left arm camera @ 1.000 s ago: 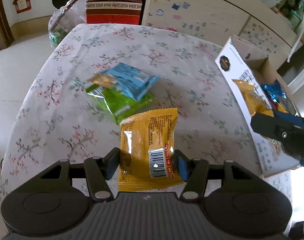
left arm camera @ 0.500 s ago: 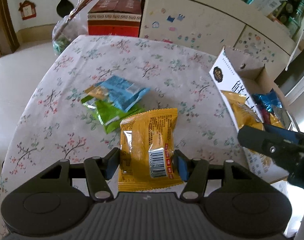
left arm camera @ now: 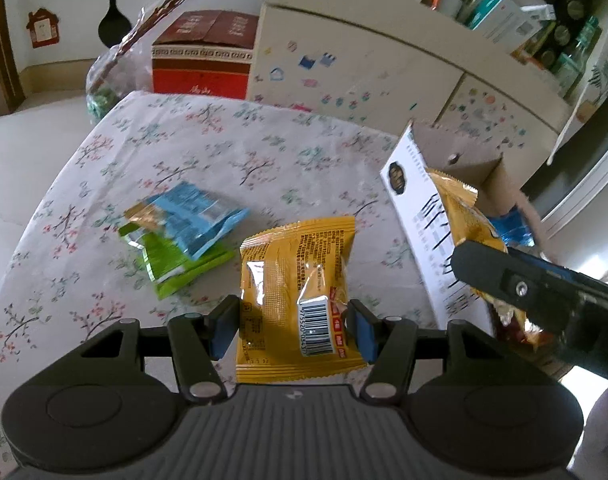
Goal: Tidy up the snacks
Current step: 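Carry the yellow and waffle-cake packets to the box and release them inside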
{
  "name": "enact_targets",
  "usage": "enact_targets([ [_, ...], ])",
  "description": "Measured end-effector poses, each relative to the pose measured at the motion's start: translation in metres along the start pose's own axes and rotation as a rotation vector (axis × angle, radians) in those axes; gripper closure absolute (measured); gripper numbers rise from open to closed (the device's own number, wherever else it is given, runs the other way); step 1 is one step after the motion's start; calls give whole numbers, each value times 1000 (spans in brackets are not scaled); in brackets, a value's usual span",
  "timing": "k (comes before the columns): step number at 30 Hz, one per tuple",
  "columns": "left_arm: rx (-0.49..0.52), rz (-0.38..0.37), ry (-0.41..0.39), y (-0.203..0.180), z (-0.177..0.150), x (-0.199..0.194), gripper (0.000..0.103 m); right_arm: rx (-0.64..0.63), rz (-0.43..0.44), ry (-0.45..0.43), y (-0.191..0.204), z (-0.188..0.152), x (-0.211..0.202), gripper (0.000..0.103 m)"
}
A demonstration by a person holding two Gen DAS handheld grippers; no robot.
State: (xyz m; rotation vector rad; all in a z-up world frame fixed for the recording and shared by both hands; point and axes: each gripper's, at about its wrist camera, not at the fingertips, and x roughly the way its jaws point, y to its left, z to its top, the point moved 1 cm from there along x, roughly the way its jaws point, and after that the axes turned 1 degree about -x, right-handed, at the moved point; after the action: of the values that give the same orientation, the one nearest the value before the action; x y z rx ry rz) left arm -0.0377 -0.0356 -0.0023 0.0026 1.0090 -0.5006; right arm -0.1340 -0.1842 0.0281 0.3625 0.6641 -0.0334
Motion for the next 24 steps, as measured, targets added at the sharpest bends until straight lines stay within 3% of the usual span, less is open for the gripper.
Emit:
enact_targets([
  [24, 57, -151, -108, -83, 30, 1, 39, 285, -137, -307, -98, 50, -80, 41],
])
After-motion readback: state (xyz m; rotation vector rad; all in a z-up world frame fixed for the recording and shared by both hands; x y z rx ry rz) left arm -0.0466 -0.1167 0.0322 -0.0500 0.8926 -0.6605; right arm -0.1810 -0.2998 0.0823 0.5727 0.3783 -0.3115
